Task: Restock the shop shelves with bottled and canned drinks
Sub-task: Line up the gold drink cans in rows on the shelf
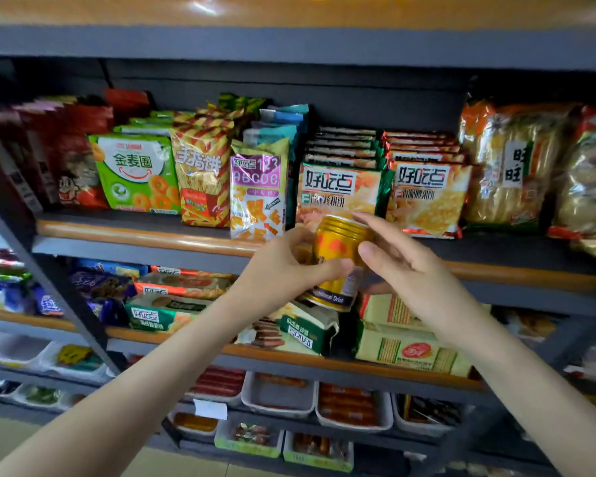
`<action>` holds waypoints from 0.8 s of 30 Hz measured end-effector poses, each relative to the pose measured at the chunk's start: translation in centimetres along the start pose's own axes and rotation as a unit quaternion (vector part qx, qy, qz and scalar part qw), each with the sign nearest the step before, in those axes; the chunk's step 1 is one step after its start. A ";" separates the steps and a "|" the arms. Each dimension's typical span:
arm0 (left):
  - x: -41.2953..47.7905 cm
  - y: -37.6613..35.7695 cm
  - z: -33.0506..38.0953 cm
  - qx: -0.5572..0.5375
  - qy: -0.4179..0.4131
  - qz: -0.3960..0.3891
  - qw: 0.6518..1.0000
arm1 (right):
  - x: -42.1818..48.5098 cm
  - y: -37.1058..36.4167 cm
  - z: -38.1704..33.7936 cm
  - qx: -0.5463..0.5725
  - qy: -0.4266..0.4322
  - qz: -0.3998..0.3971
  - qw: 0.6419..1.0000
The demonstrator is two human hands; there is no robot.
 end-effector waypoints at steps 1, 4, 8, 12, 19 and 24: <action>0.4 0.6 1.4 0.058 -0.035 0.024 0.997 | 0.1 0.1 -1.1 0.014 0.009 -0.004 1.000; 1.0 2.1 5.7 0.206 -0.130 0.107 0.964 | 0.3 0.7 -4.8 0.002 0.055 0.040 0.998; 2.5 3.5 11.1 0.268 -0.271 0.169 0.909 | 0.2 3.1 -10.6 -0.025 0.161 0.136 0.977; 5.1 6.4 15.4 0.210 -0.403 0.145 0.879 | -0.2 6.5 -16.5 -0.020 0.266 0.172 0.948; 10.9 10.7 19.3 0.401 -0.469 0.214 0.757 | 4.2 12.5 -22.5 0.023 0.299 0.188 0.935; 15.4 10.8 19.4 0.505 -0.403 0.212 0.733 | 9.5 15.7 -22.7 0.032 0.155 0.158 0.975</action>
Point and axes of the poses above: each hand's wrist, its own x-axis towards the middle knuckle, its own y-axis out of the back of the hand, z = x × y, the point moved 5 cm from there along x, towards the middle knuckle, and after that the axes turned 14 degrees about -y, right-handed, at the moved point
